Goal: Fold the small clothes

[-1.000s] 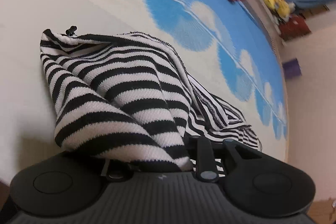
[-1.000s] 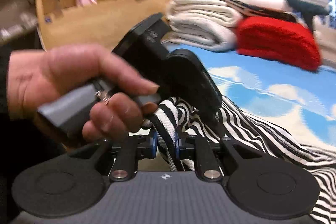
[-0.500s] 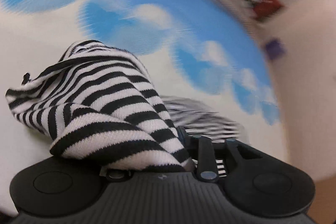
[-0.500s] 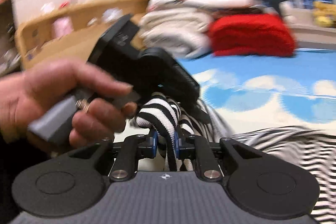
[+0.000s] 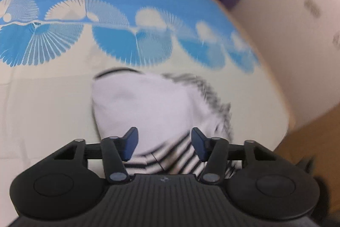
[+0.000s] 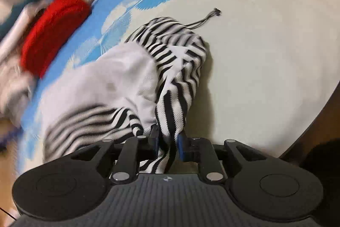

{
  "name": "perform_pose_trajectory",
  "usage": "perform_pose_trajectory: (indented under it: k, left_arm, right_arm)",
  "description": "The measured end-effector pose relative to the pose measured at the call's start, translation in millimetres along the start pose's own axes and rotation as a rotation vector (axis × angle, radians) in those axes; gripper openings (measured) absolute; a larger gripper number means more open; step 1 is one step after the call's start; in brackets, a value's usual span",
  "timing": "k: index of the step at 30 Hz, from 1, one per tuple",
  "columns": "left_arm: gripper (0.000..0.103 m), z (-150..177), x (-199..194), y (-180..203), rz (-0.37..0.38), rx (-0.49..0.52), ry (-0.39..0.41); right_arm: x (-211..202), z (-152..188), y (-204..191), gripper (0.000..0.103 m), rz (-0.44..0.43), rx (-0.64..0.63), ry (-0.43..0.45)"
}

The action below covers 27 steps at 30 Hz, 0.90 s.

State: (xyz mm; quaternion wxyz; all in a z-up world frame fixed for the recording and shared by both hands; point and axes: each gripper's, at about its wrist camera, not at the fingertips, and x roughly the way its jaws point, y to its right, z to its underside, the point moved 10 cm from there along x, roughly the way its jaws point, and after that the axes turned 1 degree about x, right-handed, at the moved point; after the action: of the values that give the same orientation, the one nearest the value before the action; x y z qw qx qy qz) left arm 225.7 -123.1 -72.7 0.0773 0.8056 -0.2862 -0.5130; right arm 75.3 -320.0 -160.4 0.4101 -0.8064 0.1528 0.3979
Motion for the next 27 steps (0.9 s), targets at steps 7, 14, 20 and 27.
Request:
perform_pose_trajectory:
  k: [7,14,20,27]
  left_arm:
    - [0.050,43,12,24,0.055,0.188,-0.106]
    - [0.048,102,71,35,0.034,0.398,-0.266]
    - [0.051,91,44,33,0.098,0.375,-0.133]
    - [0.043,38,23,-32,-0.115,0.196,0.107]
  right_arm:
    - [10,3,-11,0.020,-0.065,0.017,-0.044]
    - [-11,-4,16,0.015,0.073,0.006,-0.012]
    - [-29,-23,36,0.015,0.211,0.026,0.061]
    - [-28,-56,-48,0.042,0.013,-0.348,0.244]
